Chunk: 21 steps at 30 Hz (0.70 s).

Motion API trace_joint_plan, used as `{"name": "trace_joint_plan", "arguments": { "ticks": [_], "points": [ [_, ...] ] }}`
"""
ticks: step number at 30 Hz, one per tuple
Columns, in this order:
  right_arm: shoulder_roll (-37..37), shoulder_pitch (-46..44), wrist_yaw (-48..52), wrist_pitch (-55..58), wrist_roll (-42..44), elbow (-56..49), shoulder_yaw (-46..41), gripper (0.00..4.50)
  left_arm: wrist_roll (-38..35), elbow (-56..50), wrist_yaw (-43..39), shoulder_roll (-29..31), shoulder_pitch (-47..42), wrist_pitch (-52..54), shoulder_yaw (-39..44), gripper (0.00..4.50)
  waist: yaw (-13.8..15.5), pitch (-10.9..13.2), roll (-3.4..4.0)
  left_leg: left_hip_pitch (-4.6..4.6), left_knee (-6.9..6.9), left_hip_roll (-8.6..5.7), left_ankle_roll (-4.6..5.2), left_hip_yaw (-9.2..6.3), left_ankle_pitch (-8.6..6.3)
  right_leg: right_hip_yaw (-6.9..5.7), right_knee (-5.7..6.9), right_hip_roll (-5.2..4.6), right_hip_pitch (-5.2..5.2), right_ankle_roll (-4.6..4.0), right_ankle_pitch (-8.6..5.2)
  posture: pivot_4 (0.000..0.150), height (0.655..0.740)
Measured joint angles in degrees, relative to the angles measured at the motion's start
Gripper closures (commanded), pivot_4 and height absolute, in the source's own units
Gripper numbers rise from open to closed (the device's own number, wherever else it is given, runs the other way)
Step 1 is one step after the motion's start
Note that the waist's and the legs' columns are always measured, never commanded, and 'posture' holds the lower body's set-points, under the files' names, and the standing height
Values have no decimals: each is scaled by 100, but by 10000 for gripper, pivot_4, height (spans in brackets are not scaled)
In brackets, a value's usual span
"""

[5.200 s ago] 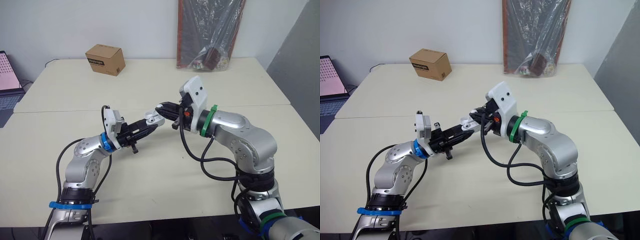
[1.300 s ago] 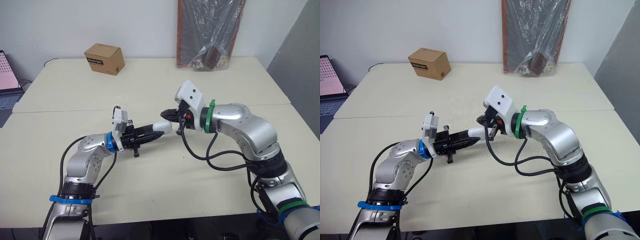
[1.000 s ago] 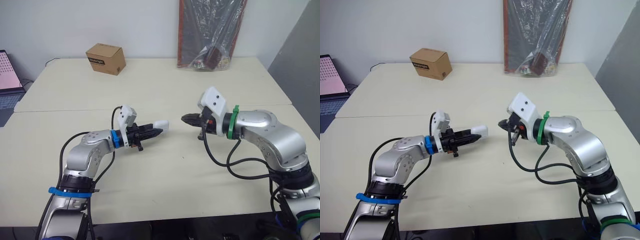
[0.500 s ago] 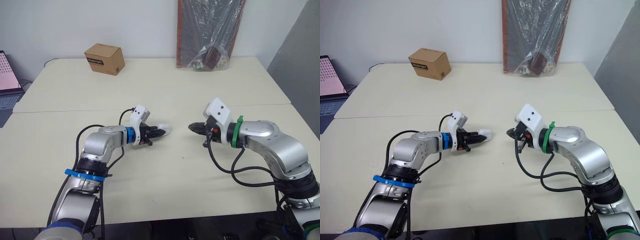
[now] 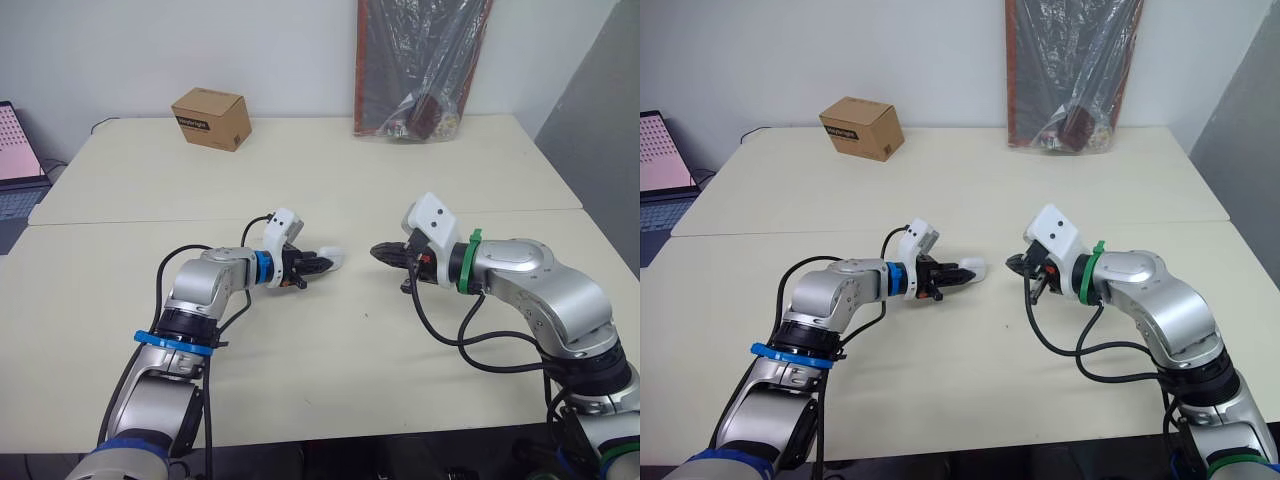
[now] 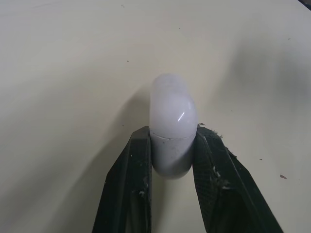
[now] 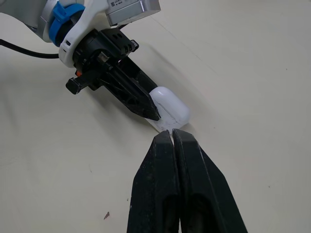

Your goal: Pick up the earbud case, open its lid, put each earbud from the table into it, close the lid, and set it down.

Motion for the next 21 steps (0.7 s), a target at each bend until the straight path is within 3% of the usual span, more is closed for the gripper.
{"name": "trace_joint_plan", "arguments": {
  "ticks": [9, 21],
  "points": [
    [13, -17, 25, 11, -5, 0, 31, 45000, 148, -11, -83, 136, 30, -104, -138, 479, -26, -1, 0, 28, 0, 3, 6, 1, 4, 4, 0, 4, 24, 4, -2, 1500, 7400],
    [50, -2, 88, 2, 49, -14, 41, 45000, 325, -890, 290, 1019, 884, -272, 319, 174, -193, -1, 1, 32, -6, 13, 17, 5, 10, 13, 1, 10, 21, 2, 2, 1500, 7400]
  ]
}}
